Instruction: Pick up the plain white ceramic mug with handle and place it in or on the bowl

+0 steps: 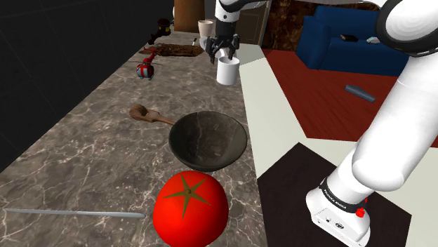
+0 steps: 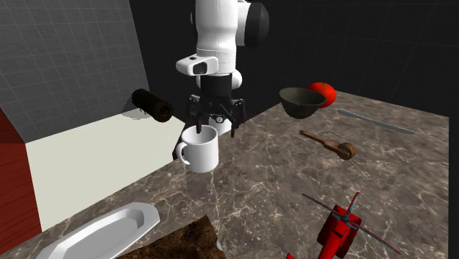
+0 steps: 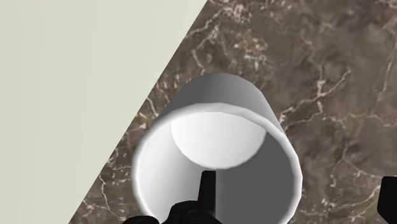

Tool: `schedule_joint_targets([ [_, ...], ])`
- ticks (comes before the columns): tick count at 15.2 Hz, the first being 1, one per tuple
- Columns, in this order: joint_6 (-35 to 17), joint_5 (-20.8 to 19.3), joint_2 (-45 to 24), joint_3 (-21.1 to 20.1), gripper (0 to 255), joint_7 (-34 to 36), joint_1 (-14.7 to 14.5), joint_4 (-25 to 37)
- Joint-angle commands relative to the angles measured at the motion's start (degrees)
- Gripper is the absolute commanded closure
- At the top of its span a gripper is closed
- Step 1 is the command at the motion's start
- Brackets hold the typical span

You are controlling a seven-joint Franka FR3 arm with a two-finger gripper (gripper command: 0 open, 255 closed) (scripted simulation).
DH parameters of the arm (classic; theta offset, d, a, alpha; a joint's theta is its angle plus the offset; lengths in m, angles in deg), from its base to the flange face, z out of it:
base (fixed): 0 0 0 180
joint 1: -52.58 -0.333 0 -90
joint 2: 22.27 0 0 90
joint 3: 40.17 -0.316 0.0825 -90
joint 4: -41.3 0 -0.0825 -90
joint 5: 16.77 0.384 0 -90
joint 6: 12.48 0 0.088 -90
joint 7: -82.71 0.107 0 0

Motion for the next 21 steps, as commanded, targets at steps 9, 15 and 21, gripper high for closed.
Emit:
schedule_joint_targets([
  [9,-4.8,-0.1,-1.1,0.0,0,0.2,0.0,-3.7],
  [15,-4.8,-0.1,-1.1,0.0,255,0.2,0.0,-3.7],
  [21,-4.8,-0.1,-1.1,0.0,255,0.2,0.0,-3.7],
])
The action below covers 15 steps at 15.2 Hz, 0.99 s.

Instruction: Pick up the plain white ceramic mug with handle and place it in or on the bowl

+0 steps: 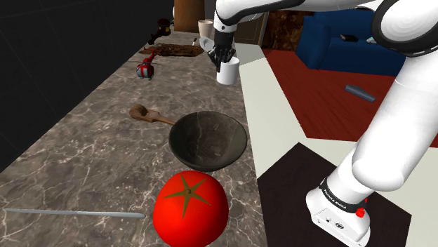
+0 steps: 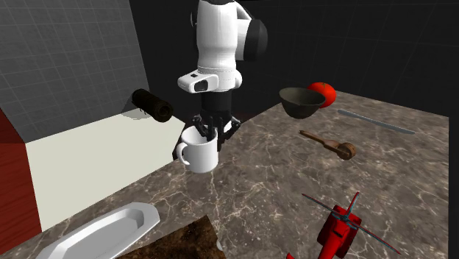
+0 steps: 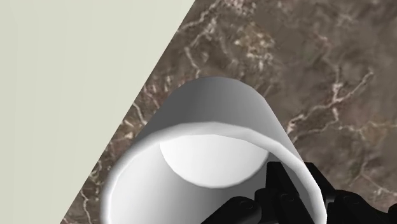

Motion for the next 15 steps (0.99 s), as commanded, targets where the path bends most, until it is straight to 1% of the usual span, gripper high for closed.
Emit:
schedule_joint_targets([
  [1,0.0,0.0,0.0,0.0,255,0.0,0.0,0.0],
  [2,0.0,0.0,0.0,0.0,255,0.0,0.0,0.0],
  [15,10.0,0.1,-0.1,0.0,255,-0.4,-0.1,10.2],
])
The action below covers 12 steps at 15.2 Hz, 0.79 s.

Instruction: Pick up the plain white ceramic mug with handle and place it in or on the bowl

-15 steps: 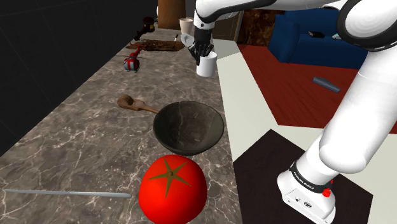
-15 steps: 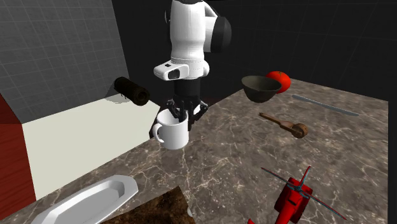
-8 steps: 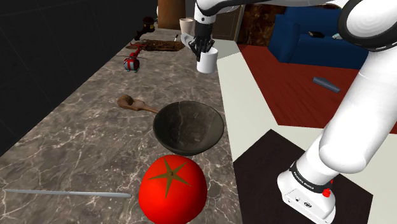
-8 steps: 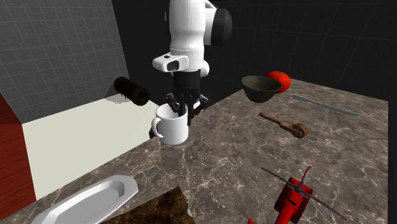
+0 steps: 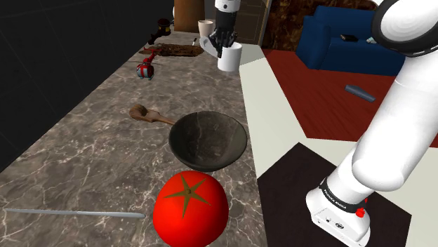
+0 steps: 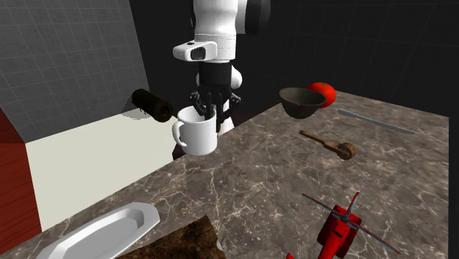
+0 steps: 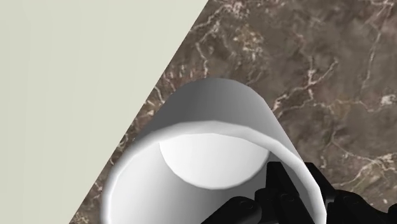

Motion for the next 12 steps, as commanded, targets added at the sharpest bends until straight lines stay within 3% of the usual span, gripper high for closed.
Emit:
schedule_joint_targets([
  [1,1.5,0.0,-0.2,0.0,255,0.0,0.0,1.7],
  [12,11.1,0.0,-2.7,-0.1,255,-0.4,-0.2,13.7],
])
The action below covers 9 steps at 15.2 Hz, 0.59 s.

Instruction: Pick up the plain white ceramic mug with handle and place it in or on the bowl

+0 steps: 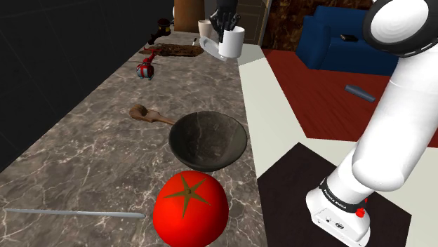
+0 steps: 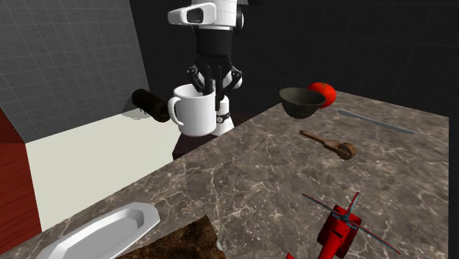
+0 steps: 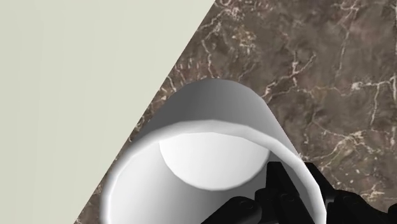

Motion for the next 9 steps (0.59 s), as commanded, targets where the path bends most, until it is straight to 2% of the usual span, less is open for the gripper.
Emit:
schedule_joint_targets([
  [1,1.9,0.0,-0.6,0.0,255,0.0,-0.1,2.5],
  [7,7.9,-0.1,-3.4,0.0,255,-0.2,-0.2,11.4],
  [8,8.4,-0.1,-3.7,0.0,255,-0.3,-0.2,12.1],
  [9,7.8,-0.2,-1.8,-0.4,255,0.8,-0.9,9.6],
])
